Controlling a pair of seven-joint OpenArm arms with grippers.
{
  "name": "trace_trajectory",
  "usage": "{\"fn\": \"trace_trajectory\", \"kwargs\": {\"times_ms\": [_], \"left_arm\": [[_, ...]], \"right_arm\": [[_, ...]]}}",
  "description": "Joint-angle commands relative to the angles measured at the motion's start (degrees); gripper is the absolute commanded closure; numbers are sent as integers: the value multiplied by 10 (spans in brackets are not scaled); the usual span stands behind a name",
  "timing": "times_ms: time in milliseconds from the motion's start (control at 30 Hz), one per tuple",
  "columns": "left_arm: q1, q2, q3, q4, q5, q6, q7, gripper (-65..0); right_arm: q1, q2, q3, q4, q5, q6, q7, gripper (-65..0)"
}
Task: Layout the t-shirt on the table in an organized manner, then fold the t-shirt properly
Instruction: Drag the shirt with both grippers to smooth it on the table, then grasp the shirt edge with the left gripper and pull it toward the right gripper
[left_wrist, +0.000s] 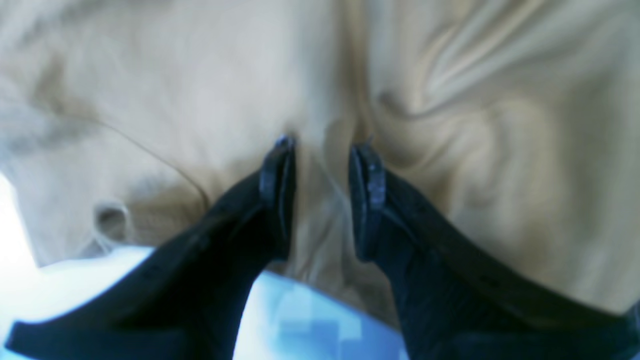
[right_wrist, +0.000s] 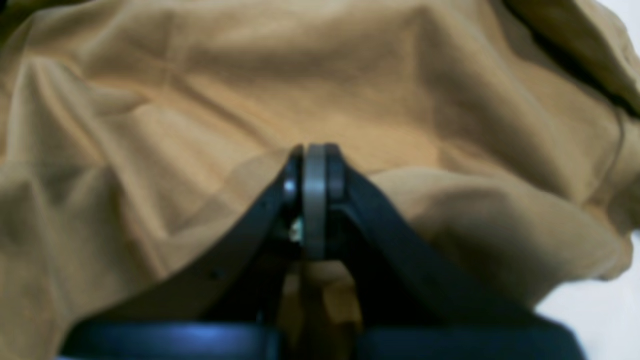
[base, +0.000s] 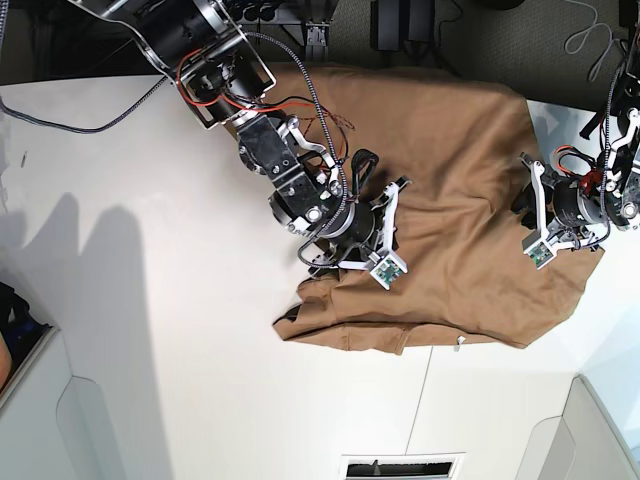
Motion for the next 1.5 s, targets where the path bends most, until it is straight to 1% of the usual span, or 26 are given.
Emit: {"fn": "trace_trajectory", "kwargs": {"times_ms": [0, 67, 200, 300, 400, 433, 500, 633, 700, 800, 833, 867, 933, 967, 1000, 1133, 1200, 1267, 1333, 1400, 1467], "left_arm": [[-8, -11, -5, -10, 0, 3, -12, -215], [-9, -10, -5, -41, 0, 3, -32, -215], [-14, 3, -5, -78, 11, -2, -67, -214], [-37, 31, -5, -94, 43, -1, -64, -211], [-77, 70, -5, -115, 52, -2, -44, -211], [-90, 82, -5, -124, 52, -3, -38, -211], [-116, 103, -4, -144, 52, -15, -37, -210], [-163, 141, -3, -189, 56, -17, -36, -210], [-186, 161, -3, -211, 56, -17, -36, -211], [-217, 185, 10, -237, 56, -17, -37, -211], [-227, 190, 18, -240, 56, -17, -37, -211], [-236, 192, 25, -240, 56, -16, -37, -211], [-253, 191, 32, -233, 50, -16, -36, -211], [-261, 190, 32, -227, 44, -16, -31, -211], [-269, 187, 32, -217, 33, -16, -23, -211], [-288, 165, 32, -155, -26, -17, 19, -211], [-287, 148, 32, -118, -51, -16, 36, -211], [-284, 127, 32, -93, -85, -17, 65, -211], [-277, 107, 32, -76, -124, -39, 96, -211], [-257, 83, 32, -53, -167, -61, 101, -211], [-224, 64, 32, -22, -186, -76, 101, -211]], "right_arm": [[10, 8, 1, 2, -7, -5, -24, 0], [3, 25, 1, 5, -7, -5, -35, 0], [-23, 60, 1, 27, -7, -5, -37, 0], [-52, 80, 1, 52, -7, -5, -37, 0], [-80, 94, 1, 79, -7, -7, -37, 0], [-90, 98, 1, 90, -7, -12, -37, 0], [-108, 104, 1, 111, -7, -22, -37, 0], [-139, 108, 1, 153, -4, -22, -44, 0], [-153, 108, 1, 175, 10, -22, -44, 0], [-167, 108, 1, 207, 12, -22, -43, 0], [-168, 108, 1, 215, 12, -26, -43, 0], [-168, 108, 1, 222, 11, -41, -43, 0], [-166, 104, 2, 238, -5, -78, -40, 0], [-165, 101, 5, 247, -16, -92, -36, 0], [-165, 98, 10, 255, -25, -98, -30, 0], [-154, 85, 34, 269, -32, -97, -24, 0], [-141, 78, 44, 269, -32, -98, -24, 0], [-125, 67, 54, 267, -33, -98, -23, 0], [-106, 55, 63, 261, -33, -98, -24, 0], [-86, 45, 73, 250, -33, -98, -24, 0], [-67, 39, 80, 230, -32, -97, -22, 0]]}}
